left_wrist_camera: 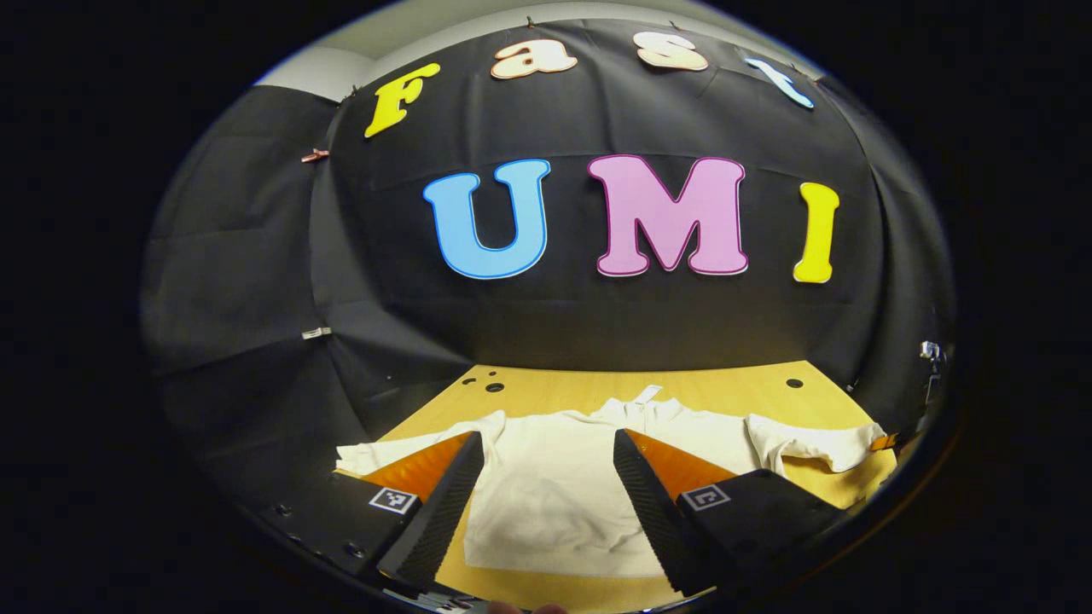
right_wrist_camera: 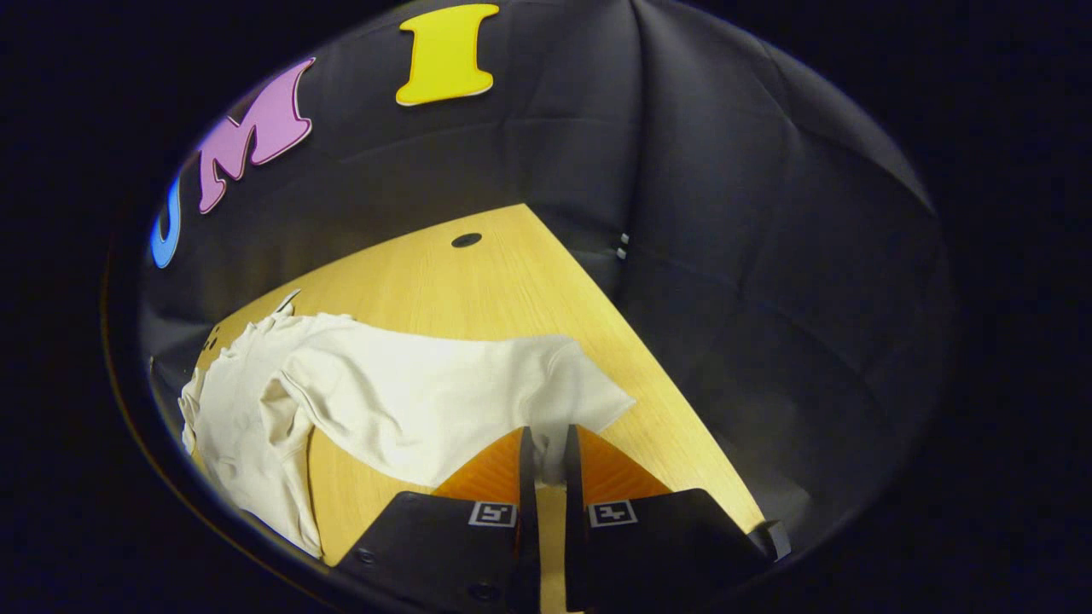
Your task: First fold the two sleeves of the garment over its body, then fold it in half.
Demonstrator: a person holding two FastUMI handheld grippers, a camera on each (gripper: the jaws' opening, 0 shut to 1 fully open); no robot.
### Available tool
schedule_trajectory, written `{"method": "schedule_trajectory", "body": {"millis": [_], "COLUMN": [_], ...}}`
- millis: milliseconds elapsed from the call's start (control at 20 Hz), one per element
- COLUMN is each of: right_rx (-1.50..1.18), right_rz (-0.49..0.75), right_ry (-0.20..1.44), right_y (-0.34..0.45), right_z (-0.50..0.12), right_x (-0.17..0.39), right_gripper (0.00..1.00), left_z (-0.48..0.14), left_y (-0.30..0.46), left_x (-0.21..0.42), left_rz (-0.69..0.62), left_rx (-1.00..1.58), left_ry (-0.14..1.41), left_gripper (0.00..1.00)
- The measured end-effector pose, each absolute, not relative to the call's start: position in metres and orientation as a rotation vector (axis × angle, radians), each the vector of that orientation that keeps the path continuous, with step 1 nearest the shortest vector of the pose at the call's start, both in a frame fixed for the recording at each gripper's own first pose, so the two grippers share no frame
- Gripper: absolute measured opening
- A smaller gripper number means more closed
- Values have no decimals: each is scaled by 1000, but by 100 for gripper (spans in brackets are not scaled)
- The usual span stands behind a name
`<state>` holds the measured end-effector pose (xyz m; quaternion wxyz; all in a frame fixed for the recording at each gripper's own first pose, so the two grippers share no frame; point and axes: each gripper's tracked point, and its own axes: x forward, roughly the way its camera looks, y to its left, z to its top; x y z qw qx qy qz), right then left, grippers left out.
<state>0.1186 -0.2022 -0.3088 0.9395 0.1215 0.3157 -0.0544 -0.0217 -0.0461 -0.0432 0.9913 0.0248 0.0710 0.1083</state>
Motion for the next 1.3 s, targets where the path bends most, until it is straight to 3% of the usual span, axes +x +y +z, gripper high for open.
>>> {"method": "schedule_trajectory", "body": {"millis": [550, 950, 1300], "right_rx": [163, 157, 186], "right_rz": [-243, -101, 97], "right_ry": [438, 283, 245], "right_y": [-142, -7, 133], "right_z": [-189, -97, -63], "right_x": [52, 72, 99], "right_gripper": [16, 16, 16], "left_z": [-54, -66, -80], "left_y": [18, 81, 164], "left_x": [19, 26, 19], "left_rz": [41, 19, 130], "left_rx": [7, -7, -33], "left_ry": [130, 127, 131], "left_gripper": [96, 96, 96]}}
